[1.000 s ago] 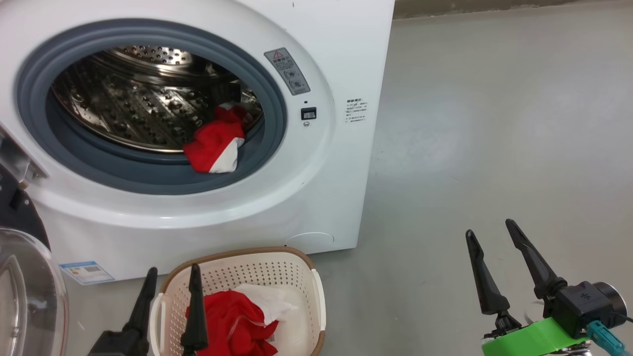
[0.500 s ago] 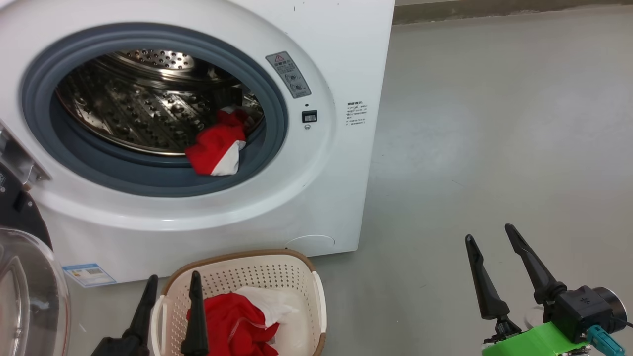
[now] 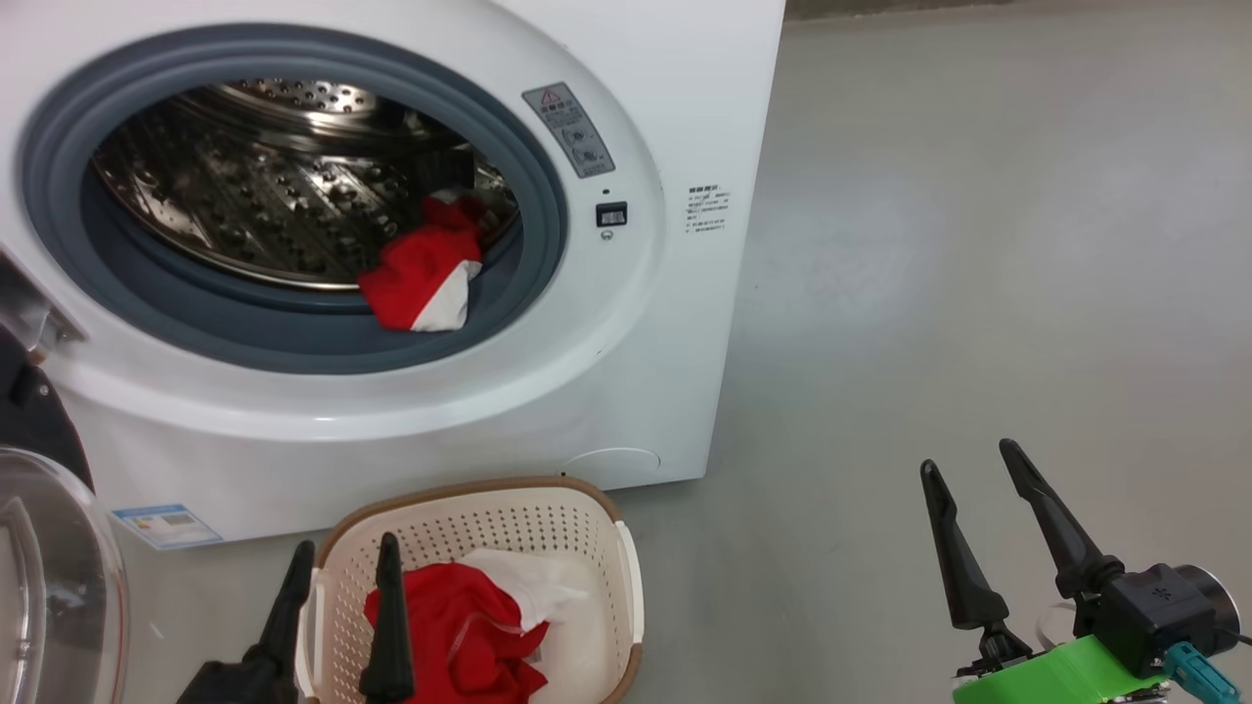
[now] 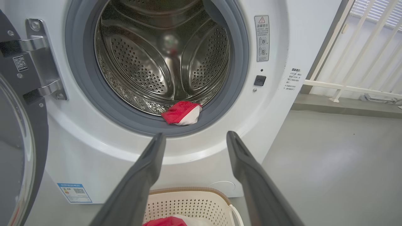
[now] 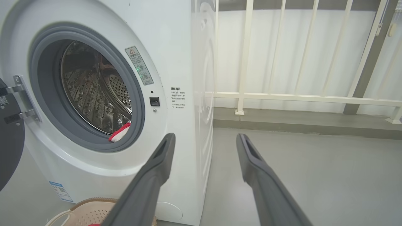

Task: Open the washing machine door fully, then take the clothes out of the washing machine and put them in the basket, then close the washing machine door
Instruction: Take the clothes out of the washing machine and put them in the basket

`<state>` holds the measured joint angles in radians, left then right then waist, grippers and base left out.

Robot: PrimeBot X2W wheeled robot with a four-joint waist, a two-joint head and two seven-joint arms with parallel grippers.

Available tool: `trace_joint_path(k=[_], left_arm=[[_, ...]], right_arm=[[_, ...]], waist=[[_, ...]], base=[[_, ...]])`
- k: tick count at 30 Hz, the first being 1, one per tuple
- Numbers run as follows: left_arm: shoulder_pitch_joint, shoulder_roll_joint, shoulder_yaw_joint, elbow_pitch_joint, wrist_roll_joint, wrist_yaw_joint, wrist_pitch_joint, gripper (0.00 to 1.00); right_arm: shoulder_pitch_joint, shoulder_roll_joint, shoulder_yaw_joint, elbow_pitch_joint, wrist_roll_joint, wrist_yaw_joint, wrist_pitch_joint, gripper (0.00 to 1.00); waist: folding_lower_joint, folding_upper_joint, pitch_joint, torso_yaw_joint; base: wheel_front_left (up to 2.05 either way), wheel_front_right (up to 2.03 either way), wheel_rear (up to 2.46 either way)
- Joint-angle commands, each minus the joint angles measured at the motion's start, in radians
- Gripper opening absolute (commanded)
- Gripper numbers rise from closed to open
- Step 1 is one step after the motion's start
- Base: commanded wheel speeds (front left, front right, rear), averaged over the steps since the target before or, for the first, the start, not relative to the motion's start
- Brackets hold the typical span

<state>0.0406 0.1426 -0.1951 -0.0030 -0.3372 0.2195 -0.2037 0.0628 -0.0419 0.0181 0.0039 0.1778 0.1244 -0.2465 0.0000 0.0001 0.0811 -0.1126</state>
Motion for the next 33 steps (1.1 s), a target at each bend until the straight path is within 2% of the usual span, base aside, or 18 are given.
trace_joint_path(k=[1, 11, 21, 33], left_arm=[[-0.045, 0.01, 0.03, -0.021, -0.006, -0.001, -0.003, 1.0], [-0.144, 0.019, 0.038, 0.014, -0.014, -0.012, -0.008, 1.0], [-0.311, 0.04, 0.047, 0.086, -0.024, -0.041, -0.007, 1.0], [-0.535, 0.095, 0.073, 0.213, -0.031, -0.076, -0.001, 1.0]], right_arm=[[-0.022, -0.008, 0.027, -0.027, 0.006, 0.006, -0.003, 1.0], [-0.055, -0.008, 0.039, -0.03, 0.007, 0.006, -0.007, 1.0], [-0.104, -0.008, 0.055, -0.029, 0.007, 0.006, -0.011, 1.0], [-0.156, -0.008, 0.078, -0.014, 0.02, 0.006, -0.015, 1.0]], waist=[[0.0, -0.0001, 0.016, 0.001], [0.0, -0.0001, 0.1, -0.005], [0.0, -0.0001, 0.205, -0.022], [0.0, -0.0001, 0.306, -0.054]], base=[[0.0, 0.0, 0.0], [0.0, 0.0, 0.0], [0.0, 0.0, 0.0], [0.0, 0.0, 0.0]])
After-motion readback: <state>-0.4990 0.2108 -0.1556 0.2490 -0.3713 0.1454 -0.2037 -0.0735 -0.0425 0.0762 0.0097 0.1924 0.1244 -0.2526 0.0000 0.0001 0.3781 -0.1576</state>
